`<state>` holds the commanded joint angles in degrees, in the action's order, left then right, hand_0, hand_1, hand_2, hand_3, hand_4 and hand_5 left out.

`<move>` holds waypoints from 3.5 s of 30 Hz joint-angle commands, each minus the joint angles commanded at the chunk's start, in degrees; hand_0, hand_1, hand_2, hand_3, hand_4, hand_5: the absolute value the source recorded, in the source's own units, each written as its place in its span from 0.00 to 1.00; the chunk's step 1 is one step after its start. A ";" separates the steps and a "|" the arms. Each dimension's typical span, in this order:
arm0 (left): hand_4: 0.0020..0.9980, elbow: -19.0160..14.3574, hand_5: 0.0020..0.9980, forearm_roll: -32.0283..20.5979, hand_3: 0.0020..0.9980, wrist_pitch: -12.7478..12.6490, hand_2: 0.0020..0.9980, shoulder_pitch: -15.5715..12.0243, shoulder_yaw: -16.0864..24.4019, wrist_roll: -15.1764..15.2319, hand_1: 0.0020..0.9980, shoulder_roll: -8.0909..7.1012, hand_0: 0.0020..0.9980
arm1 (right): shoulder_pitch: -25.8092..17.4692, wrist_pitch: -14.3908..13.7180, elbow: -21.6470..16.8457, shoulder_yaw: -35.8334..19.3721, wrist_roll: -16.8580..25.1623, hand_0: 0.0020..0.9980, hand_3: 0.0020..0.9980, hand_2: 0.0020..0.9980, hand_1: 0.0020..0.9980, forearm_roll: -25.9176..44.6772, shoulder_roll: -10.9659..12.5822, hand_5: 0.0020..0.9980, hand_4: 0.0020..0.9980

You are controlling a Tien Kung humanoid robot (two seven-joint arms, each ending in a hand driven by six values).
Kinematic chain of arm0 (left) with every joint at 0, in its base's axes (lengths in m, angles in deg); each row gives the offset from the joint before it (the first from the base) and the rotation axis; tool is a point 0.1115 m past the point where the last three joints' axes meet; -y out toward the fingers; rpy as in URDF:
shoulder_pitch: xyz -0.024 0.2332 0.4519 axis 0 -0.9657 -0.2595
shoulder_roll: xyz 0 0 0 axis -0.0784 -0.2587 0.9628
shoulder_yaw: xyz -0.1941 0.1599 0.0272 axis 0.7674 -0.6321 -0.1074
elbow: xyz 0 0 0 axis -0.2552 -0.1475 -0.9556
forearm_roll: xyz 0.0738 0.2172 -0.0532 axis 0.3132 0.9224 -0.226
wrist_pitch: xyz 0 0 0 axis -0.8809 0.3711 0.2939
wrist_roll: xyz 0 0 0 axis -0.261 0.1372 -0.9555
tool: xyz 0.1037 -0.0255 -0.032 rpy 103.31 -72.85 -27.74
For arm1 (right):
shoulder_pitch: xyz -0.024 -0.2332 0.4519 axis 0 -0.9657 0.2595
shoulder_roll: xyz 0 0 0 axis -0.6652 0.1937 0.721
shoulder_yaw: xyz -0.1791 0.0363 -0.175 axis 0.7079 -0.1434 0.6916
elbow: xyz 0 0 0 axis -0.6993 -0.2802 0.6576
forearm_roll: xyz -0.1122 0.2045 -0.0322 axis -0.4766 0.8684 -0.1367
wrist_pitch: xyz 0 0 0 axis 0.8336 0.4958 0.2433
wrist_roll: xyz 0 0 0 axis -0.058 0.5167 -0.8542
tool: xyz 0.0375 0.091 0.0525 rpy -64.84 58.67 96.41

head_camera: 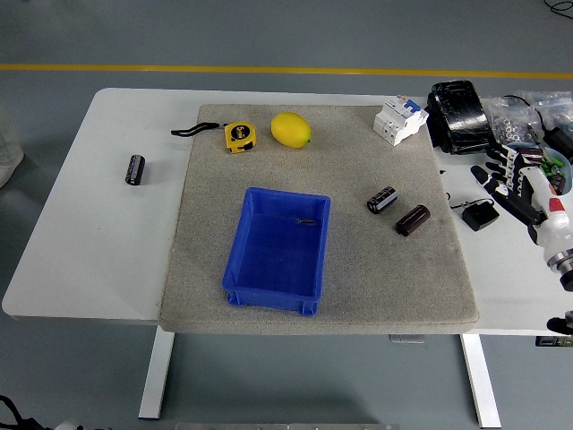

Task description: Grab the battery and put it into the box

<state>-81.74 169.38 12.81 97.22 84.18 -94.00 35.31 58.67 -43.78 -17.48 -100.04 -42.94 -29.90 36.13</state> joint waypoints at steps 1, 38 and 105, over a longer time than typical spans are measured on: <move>0.64 0.00 0.70 0.11 0.63 -0.08 0.62 -0.01 0.24 0.00 0.52 0.00 0.56 | 0.28 -0.13 0.21 0.49 0.15 0.92 0.98 0.93 0.88 -1.46 0.07 0.54 1.00; 0.64 0.00 0.70 -1.78 0.63 -1.14 0.62 1.29 -0.12 0.59 0.51 0.21 0.55 | 13.17 -15.04 13.88 25.29 -9.37 0.78 0.86 0.75 0.74 -9.28 -0.78 0.49 1.00; 0.63 0.00 0.69 -3.93 0.63 -0.80 0.62 2.16 -3.24 1.04 0.52 0.32 0.56 | 18.01 -26.44 25.54 35.49 -3.88 0.35 0.63 0.46 0.46 -7.67 -2.25 0.37 1.00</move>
<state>-81.74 165.45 12.00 99.38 80.94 -92.96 35.63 76.68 -70.22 8.06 -64.55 -46.82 -37.57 33.88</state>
